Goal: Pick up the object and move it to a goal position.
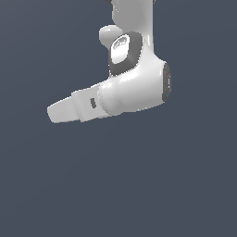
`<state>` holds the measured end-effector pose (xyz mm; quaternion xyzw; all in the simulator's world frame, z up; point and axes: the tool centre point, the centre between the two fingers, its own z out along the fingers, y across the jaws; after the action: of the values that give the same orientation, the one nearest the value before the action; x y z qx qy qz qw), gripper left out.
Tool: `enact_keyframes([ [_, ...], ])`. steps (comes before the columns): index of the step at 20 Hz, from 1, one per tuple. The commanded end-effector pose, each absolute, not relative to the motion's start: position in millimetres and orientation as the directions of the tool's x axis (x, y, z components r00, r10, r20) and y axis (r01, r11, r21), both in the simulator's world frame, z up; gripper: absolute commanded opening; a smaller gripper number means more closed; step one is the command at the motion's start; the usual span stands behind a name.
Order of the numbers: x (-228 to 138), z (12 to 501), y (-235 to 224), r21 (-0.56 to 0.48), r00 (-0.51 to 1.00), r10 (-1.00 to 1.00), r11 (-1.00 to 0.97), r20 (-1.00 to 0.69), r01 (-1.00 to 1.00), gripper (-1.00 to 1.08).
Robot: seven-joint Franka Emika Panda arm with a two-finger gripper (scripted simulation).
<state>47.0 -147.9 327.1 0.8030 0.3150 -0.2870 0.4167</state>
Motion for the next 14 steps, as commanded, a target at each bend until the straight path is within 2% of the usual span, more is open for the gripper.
enact_keyframes([
  [1, 54, 348, -142, 0.474, 0.584, 0.258, -0.381, -0.77, 0.794, -1.0],
  [7, 72, 391, -122, 0.414, 0.452, 0.218, -0.199, -0.865, 0.888, -1.0],
  [14, 95, 435, -87, 0.298, 0.293, 0.133, 0.017, -0.947, 0.954, -1.0],
])
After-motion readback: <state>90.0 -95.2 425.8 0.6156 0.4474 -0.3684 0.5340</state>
